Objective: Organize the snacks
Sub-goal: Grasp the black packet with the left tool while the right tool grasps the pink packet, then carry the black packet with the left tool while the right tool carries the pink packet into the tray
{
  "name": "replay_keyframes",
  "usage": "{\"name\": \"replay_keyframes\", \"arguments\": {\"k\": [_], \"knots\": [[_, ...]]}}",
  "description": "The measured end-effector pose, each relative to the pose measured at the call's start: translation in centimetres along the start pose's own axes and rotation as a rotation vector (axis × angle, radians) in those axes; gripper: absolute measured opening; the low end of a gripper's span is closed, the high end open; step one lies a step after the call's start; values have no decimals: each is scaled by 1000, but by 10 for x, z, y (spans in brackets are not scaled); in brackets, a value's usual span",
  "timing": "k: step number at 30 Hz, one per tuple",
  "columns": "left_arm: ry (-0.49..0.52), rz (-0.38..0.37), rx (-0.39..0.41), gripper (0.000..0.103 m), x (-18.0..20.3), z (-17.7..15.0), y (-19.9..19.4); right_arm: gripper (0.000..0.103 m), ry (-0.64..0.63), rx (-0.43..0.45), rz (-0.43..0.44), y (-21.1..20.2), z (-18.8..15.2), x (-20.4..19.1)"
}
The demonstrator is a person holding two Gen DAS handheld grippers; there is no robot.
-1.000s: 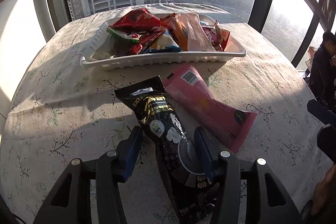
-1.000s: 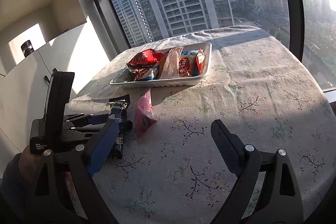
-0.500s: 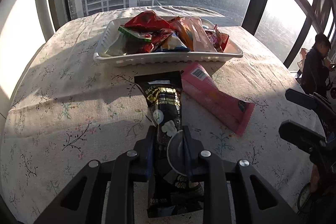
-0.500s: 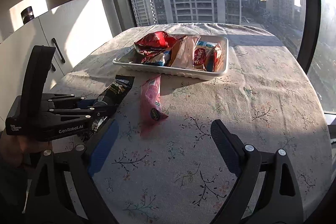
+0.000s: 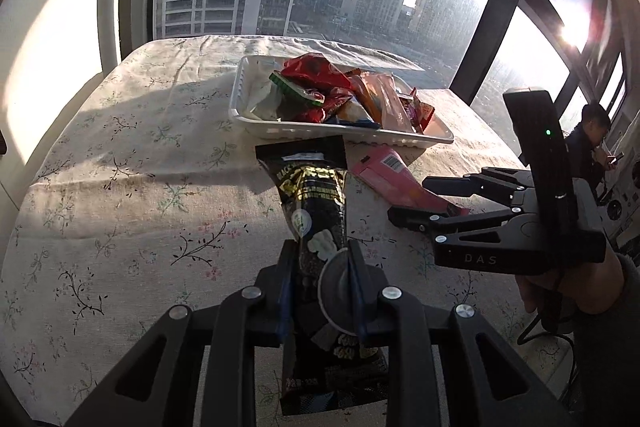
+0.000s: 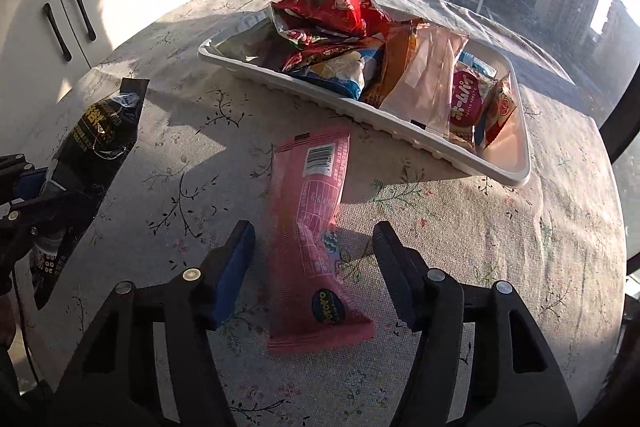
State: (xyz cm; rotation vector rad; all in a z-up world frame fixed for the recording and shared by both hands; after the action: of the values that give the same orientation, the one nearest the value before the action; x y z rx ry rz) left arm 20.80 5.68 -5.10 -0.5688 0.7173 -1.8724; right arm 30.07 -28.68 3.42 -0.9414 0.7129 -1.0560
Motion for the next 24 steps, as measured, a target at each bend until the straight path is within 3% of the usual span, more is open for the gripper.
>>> {"name": "replay_keyframes", "arguments": {"k": [4, 5, 11, 18, 24], "knots": [[-4, -12, 8, 25, -6, -1, -2, 40, -2, -13, 6, 2, 6, -6], [-5, -16, 9, 25, -6, -2, -1, 32, -3, -16, 9, 2, 6, -7], [-11, -42, 20, 25, -6, -3, -1, 21, 9, -22, 26, -8, -5, -6], [-17, -73, 42, 25, -11, 5, -7, 20, 113, 44, 133, -37, -13, 9], [3, -93, 69, 25, -17, 30, -12, 20, 215, 154, 202, -73, 3, 40]]}}
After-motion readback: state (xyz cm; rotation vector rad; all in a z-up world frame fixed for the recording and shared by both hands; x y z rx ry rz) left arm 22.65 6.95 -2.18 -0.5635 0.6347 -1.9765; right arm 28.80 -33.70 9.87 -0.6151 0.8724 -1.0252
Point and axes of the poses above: each gripper's, at about its wrist camera, not at the fingertips, and y roughly the way its jaws point, x to its right, z to its top, the point moved 1 cm from there along y, roughly the way its jaws point, and after that the axes turned 13 degrees about y, right-handed, at the moved point
